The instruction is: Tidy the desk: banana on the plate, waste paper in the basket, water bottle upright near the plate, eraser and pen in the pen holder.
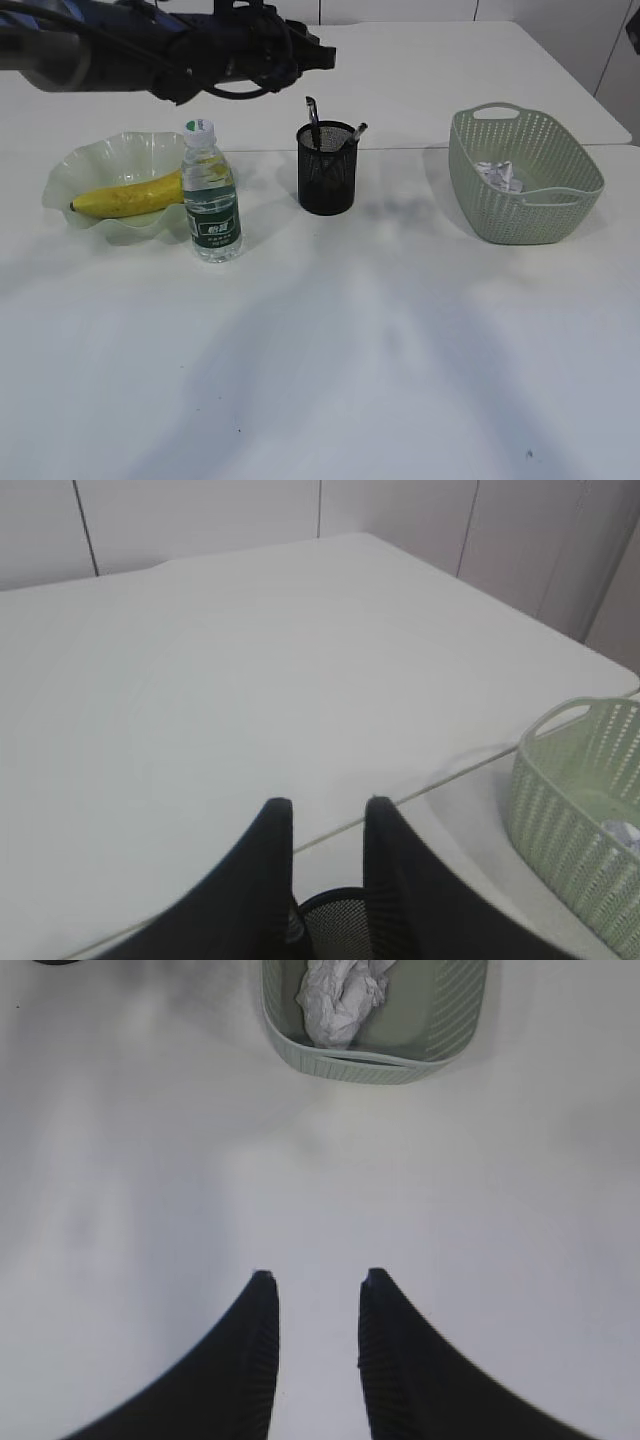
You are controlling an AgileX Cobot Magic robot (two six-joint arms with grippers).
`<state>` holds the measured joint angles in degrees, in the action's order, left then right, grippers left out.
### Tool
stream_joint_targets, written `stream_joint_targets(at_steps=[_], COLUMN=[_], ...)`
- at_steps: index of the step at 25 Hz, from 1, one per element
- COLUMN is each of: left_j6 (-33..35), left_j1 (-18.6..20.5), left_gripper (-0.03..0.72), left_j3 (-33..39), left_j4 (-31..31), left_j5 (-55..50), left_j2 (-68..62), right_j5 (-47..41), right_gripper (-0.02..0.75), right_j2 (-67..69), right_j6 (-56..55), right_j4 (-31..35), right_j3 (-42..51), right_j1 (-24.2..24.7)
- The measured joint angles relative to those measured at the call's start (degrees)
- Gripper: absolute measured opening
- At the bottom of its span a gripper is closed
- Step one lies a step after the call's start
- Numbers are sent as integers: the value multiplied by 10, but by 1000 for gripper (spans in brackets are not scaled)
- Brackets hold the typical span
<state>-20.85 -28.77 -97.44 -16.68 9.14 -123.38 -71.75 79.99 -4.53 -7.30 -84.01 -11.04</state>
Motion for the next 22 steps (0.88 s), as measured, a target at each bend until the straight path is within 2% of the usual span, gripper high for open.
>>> stream_joint_targets(at_steps=[6,13,15,18,22], left_j6=[-1,-1,-1,-3,-6], left_j1=[0,17,28,55,113], left_gripper=[167,176,194,265,333], left_j3=[0,0,0,0,8], left_j4=[42,47,48,50,52], left_j5=[-181,-445,-491,-546,-585], left_j2=[75,169,185,205,236], right_j5=[0,0,0,6,8], right_gripper=[212,212,212,214,226], right_j2=[0,0,0,0,0], right_j6=[4,22,28,29,30], right_j4=[0,21,35,36,-5], right_j3=[0,0,0,0,3], right_j1=[0,0,0,0,0])
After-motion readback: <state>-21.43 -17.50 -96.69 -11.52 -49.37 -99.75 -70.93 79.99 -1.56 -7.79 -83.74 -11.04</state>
